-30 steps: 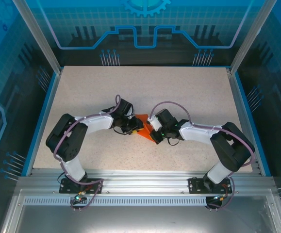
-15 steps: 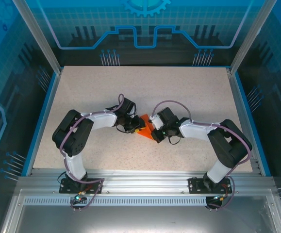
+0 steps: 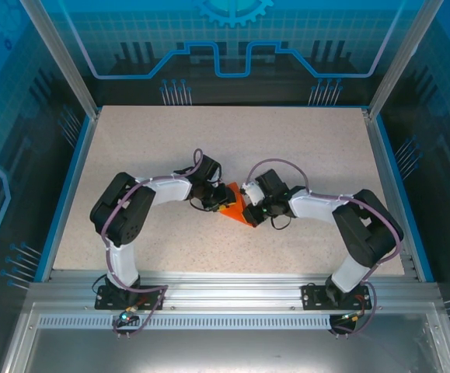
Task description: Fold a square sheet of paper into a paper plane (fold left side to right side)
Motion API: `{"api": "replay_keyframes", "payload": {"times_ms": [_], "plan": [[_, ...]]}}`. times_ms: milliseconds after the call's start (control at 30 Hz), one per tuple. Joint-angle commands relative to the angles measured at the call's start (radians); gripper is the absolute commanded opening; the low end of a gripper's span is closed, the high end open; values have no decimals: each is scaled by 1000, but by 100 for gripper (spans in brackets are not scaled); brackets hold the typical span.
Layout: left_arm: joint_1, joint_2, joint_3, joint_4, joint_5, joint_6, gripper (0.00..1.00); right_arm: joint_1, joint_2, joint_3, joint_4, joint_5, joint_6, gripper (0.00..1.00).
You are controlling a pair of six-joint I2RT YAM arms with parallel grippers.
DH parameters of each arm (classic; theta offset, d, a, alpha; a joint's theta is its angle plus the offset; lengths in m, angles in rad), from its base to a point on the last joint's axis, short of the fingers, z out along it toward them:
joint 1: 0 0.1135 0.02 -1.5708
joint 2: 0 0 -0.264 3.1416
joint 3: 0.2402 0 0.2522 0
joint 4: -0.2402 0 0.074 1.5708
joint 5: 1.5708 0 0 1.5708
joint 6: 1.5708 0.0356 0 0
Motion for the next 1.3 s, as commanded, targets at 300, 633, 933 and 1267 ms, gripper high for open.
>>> {"api": "replay_keyframes", "payload": {"times_ms": [300, 633, 933, 1267], "plan": [[-9, 19, 8, -19, -5, -16, 34, -148, 35, 112, -21, -301, 81, 31], [-11, 19, 6, -20, -6, -19, 33, -148, 123, 145, -16, -374, 89, 30], [-11, 17, 6, -24, -7, -17, 33, -149, 142, 142, -39, -341, 90, 26], [-11, 14, 8, -27, -9, -13, 33, -149, 121, 119, -46, -308, 101, 34]]}}
